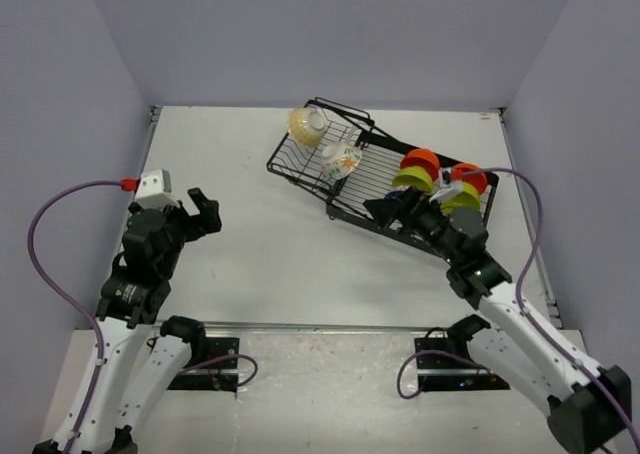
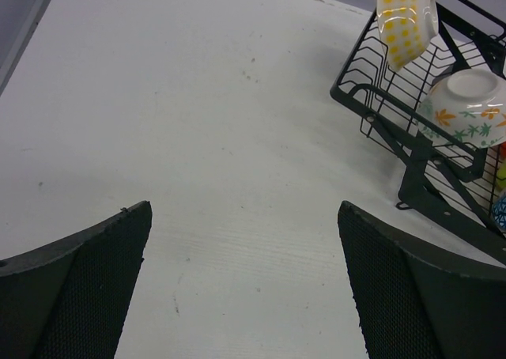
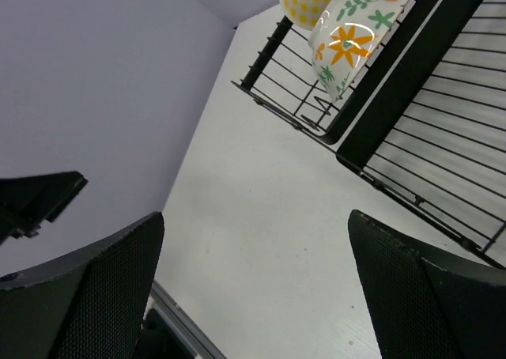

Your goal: Unload the bowls from the dish rack

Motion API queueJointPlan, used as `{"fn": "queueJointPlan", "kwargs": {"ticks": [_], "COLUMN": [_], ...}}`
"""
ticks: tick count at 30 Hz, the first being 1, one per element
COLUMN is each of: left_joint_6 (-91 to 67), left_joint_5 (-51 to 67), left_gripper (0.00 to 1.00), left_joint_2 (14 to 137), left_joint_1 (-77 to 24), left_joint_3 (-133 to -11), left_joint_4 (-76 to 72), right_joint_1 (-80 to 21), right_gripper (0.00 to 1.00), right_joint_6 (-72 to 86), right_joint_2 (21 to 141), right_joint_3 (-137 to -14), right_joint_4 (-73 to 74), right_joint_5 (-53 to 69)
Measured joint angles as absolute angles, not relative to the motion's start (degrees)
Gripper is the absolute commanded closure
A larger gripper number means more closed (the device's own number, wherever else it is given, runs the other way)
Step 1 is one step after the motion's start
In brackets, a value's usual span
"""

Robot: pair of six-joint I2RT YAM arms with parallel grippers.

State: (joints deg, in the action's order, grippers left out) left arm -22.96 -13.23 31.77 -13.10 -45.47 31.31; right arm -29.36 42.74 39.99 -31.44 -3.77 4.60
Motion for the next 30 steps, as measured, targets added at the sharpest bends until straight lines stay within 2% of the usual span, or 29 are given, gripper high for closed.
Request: {"fn": "queueJointPlan", "kwargs": {"ticks": [4,12,17,30], "left_joint_6": [-22.9,-22.9,-22.9,-22.9], "left_joint_5": [-12.7,-12.1,-11.9,-11.7], "left_gripper": [0.0,0.0,0.0,0.0], "left_joint_2": [31.3,31.2,29.5,28.5], "left_joint_1": [-13.1,-13.1,-13.3,-13.6], "left_joint_3": [-45.1,-45.1,-44.7,-44.2], "left_joint_4": [31.3,31.0,30.9,30.9], "right_joint_1": [-24.3,-21.2,-19.0,-15.9], "right_gripper": [0.01,0.03,0.09,0.15], "right_joint_6": [50.3,56.0,58.0,61.6], "right_joint_2": [52.5,66.2,74.7,91.0], "right_joint_3": [-28.8,-28.9,-29.2,-37.5], "right_joint_4": [-19.9,-36.8,-45.4,-57.0], "right_joint_5": [12.7,17.0,18.9,26.1]}}
